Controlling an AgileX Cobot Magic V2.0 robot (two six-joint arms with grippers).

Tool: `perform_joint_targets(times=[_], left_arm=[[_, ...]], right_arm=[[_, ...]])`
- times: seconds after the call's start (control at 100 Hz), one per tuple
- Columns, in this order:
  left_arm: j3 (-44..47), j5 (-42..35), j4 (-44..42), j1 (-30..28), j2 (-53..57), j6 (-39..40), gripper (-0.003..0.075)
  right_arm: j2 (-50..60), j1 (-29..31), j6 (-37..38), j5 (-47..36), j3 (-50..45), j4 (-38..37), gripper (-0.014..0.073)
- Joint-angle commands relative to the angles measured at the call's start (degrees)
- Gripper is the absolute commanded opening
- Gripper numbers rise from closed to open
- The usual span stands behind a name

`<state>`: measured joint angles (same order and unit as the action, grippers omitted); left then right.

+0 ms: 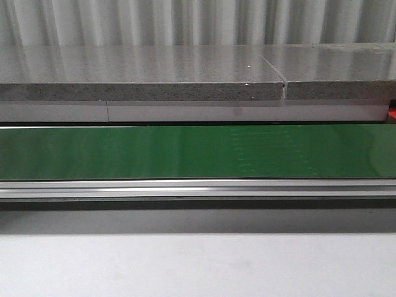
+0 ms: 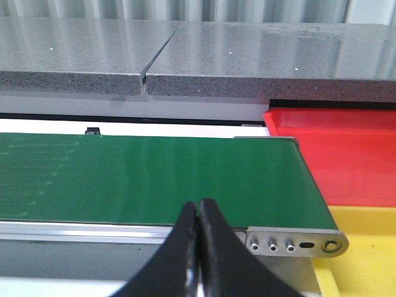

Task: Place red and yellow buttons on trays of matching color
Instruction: 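Lower the red button onto the belt start and open the left gripper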

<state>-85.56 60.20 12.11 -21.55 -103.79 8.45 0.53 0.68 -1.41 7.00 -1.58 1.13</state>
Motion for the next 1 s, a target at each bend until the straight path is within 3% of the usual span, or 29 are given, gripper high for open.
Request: perform_joint_targets(times=[0.0,0.38,0.99], left_arm=[[-3.7,-0.41,2.53,-0.13,0.43,2.36,0.0522],[-11.52,4.92,2.78,0.08,-7.33,4.83,0.0522],[-12.57,2.27,2.68,0.08,-10.01,6.19,0.0512]], right_arm=[[0.67,-0.01,-0.15,-4.45,0.87,-0.09,-0.0106],[0.67,-0.01,-0.15,-4.45,0.87,-0.09,-0.0106],[0.67,-0.01,-0.15,-4.45,0.87,-0.09,-0.0106]])
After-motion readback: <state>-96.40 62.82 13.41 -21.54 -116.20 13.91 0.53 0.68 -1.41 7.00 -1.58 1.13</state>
